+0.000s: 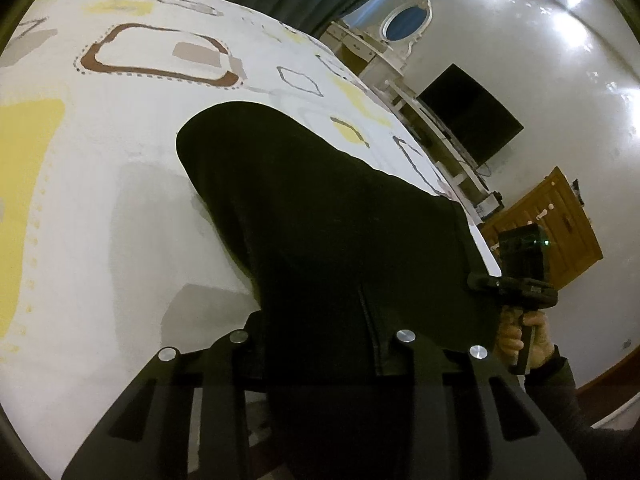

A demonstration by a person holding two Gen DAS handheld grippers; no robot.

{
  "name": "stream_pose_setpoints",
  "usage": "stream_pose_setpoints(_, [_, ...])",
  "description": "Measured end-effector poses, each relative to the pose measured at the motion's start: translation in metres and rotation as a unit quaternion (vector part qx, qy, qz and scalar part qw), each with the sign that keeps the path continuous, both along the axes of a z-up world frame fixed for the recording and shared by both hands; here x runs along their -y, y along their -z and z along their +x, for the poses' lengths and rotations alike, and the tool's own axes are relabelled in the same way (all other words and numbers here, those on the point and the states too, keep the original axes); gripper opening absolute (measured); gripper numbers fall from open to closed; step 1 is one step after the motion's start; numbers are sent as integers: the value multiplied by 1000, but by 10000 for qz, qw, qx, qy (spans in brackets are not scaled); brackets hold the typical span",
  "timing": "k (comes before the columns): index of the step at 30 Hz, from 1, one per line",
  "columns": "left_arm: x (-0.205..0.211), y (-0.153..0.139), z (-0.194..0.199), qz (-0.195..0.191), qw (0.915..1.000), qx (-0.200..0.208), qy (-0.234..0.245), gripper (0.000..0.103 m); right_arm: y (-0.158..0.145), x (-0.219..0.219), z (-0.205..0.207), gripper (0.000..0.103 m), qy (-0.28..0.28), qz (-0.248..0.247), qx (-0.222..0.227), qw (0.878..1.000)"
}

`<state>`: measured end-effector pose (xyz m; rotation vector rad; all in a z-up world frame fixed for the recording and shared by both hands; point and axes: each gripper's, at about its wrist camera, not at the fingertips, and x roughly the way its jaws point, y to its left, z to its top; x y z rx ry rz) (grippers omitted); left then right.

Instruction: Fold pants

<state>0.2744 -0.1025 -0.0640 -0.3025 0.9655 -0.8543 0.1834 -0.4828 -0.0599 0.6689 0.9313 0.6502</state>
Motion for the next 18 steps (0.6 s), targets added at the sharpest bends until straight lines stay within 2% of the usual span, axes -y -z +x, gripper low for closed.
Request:
stream_pose_setpoints(7, [-22,-12,4,36,9997,144,-200,32,-6,-23,15,34,-149,136,108,9997])
stream_pose_setpoints(18, [-77,-28,18,208,9973,317,-636,32,-14,-86,59,33,-540,393,195,9976])
